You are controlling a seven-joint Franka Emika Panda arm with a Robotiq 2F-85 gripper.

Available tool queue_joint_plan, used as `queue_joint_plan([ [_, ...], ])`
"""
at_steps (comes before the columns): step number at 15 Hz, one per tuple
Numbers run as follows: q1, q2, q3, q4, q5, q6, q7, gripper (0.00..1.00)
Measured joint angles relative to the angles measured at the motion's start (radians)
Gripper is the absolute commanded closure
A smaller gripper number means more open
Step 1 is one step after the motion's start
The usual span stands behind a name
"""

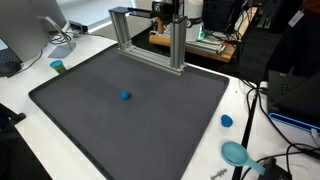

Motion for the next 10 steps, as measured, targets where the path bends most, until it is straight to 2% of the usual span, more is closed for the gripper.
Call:
queue_joint_plan([
  [7, 0.0, -0.002, 0.001, 0.0, 0.002, 0.0, 0.007, 0.0],
  [10, -0.002, -0.039, 0.017, 0.0, 0.021, -0.01, 0.074, 0.0],
])
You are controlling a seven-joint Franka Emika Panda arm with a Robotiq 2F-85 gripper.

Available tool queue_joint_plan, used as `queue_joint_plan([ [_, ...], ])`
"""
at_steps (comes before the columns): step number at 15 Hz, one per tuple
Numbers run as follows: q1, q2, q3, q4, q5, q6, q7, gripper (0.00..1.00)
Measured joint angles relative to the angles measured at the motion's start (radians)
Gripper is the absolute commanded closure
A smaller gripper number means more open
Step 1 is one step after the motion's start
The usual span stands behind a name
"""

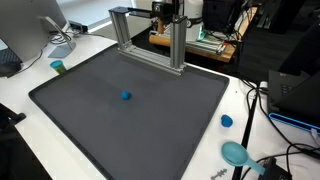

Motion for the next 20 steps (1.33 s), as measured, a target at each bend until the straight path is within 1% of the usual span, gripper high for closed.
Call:
queue_joint_plan([
  [2, 0.001, -0.053, 0.029, -0.005, 0.055, -0.024, 0.075, 0.0],
  [4, 0.01, -0.116, 0.082, -0.038, 0.125, -0.016, 0.158, 0.0],
  [6, 0.027, -0.169, 0.141, -0.09, 0.177, 0.026, 0.235, 0.0],
  [10, 0.037, -0.229, 0.263, -0.198, 0.179, 0.163, 0.356, 0.0],
  [12, 0.036, -0.237, 0.279, -0.215, 0.178, 0.178, 0.366, 0.0],
  [20, 0.039, -0.239, 0.289, -0.208, 0.174, 0.181, 0.366, 0.0],
])
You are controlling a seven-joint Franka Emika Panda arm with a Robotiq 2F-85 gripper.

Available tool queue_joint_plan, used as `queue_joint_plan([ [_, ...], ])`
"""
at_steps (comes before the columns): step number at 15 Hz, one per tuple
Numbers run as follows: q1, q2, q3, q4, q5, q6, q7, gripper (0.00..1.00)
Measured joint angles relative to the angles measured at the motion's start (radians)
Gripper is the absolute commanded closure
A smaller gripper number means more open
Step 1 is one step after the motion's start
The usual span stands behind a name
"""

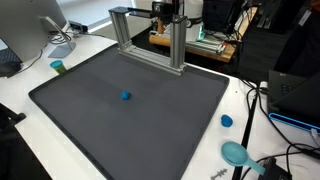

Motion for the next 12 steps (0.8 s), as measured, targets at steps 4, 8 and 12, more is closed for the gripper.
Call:
queue_joint_plan([
  [4, 0.036, 0.009, 0.017, 0.007, -0.002, 0.003, -0.013, 0.0],
  [8, 0.052, 0.065, 0.033, 0.012, -0.024, 0.05, -0.019, 0.0],
  [12, 0.051, 0.161, 0.025, 0.054, -0.048, 0.096, -0.023, 0.03],
])
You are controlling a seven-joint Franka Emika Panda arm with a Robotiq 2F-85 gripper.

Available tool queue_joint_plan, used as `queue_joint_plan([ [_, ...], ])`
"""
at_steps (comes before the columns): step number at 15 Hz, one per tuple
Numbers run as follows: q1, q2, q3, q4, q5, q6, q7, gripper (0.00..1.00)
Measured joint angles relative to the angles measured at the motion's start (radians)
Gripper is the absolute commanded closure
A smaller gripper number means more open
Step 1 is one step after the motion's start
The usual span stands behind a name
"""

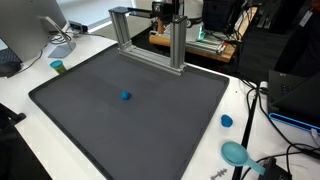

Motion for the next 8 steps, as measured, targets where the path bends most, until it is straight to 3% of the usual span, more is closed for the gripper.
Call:
queue_joint_plan([
  [4, 0.0, 0.041, -0.036, 0.019, -0.001, 0.002, -0.026, 0.1],
  [8, 0.0, 0.017, -0.059, 0.006, -0.002, 0.002, -0.065, 0.0],
])
